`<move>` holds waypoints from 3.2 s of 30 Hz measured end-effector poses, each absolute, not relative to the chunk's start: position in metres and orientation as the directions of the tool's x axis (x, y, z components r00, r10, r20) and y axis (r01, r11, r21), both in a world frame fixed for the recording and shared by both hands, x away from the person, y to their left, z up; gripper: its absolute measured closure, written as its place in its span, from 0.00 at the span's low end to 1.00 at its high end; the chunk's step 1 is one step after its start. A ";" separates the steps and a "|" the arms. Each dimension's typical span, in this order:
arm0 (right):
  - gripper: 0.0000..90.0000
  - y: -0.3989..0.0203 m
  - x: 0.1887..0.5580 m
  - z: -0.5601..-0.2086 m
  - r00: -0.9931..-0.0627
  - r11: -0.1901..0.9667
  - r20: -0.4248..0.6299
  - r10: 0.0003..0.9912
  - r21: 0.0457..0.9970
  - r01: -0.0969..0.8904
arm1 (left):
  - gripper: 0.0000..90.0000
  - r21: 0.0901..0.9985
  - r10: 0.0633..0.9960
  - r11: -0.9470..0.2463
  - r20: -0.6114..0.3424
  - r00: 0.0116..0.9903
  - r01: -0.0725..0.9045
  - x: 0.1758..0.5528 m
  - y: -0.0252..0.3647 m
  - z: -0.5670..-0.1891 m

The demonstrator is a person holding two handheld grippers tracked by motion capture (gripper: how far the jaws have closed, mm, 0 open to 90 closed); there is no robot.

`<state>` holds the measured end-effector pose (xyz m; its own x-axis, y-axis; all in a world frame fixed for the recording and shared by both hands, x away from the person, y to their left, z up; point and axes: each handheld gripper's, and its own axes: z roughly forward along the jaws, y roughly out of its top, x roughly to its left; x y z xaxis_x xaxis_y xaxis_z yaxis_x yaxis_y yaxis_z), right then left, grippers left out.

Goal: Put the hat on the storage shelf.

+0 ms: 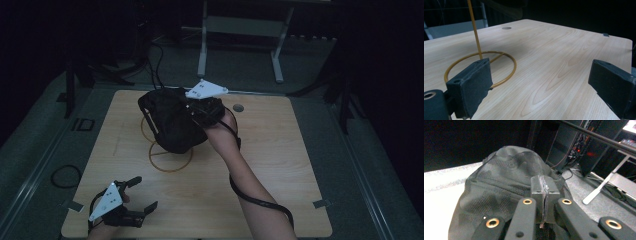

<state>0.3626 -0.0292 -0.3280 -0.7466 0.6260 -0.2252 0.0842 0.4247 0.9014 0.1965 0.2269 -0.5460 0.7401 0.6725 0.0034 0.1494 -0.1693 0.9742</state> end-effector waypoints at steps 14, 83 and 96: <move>0.96 -0.008 0.370 -0.348 -0.799 0.465 -0.187 0.571 0.876 0.127 | 0.06 0.974 0.663 -0.163 -0.013 0.749 0.160 0.197 0.228 -0.549; 0.16 -0.085 0.339 -0.422 -0.885 0.453 -0.066 0.460 0.875 0.170 | 0.06 0.968 0.662 -0.170 -0.027 0.749 0.186 0.197 0.225 -0.554; 0.16 -0.103 0.327 -0.454 -0.891 0.401 0.009 0.453 0.891 0.213 | 0.06 0.967 0.662 -0.172 -0.028 0.749 0.188 0.198 0.225 -0.555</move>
<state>0.3271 -0.1034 -0.4543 -0.8913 0.4533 0.0090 0.2129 0.4009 0.8910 0.1979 0.2247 -0.5545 0.7489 0.6621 -0.0283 0.1884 -0.1719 0.9669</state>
